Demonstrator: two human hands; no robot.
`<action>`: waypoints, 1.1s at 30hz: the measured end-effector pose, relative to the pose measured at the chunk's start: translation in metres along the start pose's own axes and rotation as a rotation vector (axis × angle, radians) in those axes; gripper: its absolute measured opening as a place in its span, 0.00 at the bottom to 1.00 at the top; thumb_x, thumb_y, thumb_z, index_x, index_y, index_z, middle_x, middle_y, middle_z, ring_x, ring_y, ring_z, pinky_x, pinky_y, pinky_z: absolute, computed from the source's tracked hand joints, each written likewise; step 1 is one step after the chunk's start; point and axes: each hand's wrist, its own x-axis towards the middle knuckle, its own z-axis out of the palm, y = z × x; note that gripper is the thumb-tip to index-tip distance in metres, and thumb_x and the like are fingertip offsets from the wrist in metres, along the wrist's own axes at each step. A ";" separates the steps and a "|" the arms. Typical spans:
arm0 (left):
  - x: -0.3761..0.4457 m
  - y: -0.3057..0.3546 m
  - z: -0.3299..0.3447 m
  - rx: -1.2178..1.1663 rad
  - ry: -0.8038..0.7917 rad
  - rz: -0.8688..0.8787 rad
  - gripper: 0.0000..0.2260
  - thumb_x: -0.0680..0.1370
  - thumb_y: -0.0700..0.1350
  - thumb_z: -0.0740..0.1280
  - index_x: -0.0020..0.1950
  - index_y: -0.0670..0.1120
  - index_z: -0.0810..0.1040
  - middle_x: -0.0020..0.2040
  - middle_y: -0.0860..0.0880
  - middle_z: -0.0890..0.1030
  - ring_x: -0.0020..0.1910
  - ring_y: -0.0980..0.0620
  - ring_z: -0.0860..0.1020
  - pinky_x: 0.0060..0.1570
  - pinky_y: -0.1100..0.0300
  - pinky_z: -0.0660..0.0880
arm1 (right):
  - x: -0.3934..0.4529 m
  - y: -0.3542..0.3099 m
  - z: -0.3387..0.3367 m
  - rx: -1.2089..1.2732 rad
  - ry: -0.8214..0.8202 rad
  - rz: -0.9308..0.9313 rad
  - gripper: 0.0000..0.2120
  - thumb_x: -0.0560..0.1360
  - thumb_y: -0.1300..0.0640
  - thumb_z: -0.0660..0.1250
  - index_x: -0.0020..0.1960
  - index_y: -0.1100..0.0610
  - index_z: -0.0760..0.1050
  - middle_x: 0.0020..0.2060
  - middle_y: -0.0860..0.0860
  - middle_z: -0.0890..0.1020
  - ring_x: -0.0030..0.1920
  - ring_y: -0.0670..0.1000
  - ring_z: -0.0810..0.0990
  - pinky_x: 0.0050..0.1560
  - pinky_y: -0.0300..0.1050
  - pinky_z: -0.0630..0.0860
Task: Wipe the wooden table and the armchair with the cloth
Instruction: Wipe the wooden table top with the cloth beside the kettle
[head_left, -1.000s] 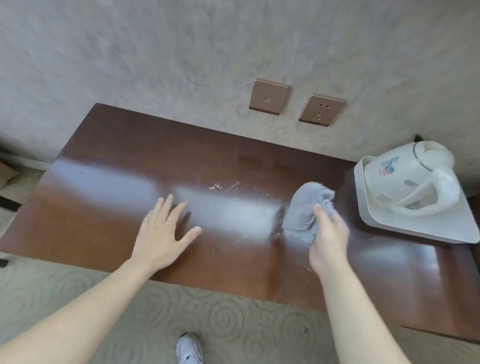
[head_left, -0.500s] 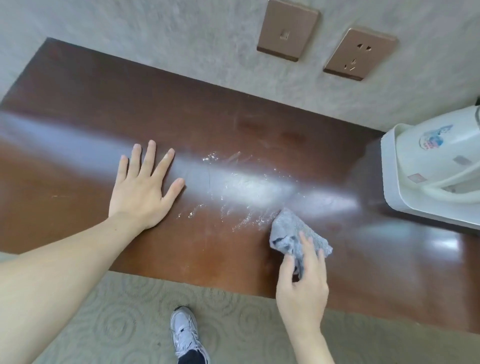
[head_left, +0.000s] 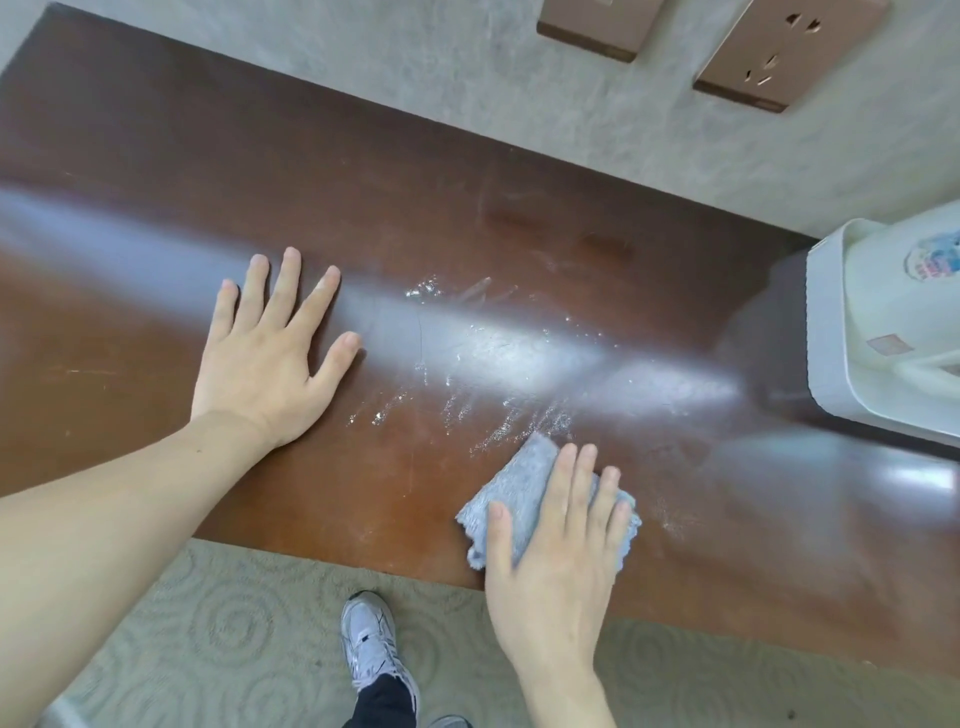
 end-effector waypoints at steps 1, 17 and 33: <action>0.000 0.001 0.000 0.001 0.001 0.001 0.33 0.80 0.67 0.38 0.83 0.54 0.52 0.83 0.45 0.52 0.81 0.41 0.48 0.78 0.43 0.47 | -0.010 -0.002 0.004 -0.005 0.004 -0.033 0.36 0.81 0.37 0.48 0.81 0.58 0.47 0.81 0.54 0.50 0.81 0.57 0.45 0.78 0.60 0.47; 0.000 0.000 -0.003 -0.006 -0.018 0.015 0.35 0.80 0.69 0.40 0.83 0.54 0.54 0.83 0.44 0.53 0.81 0.40 0.49 0.78 0.42 0.48 | 0.142 -0.053 0.005 -0.063 0.039 -0.262 0.40 0.79 0.36 0.50 0.81 0.57 0.43 0.81 0.54 0.44 0.81 0.55 0.41 0.79 0.58 0.43; -0.001 -0.002 -0.003 -0.030 -0.008 0.020 0.34 0.80 0.67 0.42 0.83 0.53 0.54 0.83 0.44 0.53 0.81 0.40 0.49 0.78 0.42 0.47 | 0.172 -0.075 -0.006 -0.097 -0.059 -0.437 0.36 0.81 0.36 0.45 0.82 0.54 0.46 0.81 0.52 0.47 0.81 0.52 0.42 0.79 0.58 0.40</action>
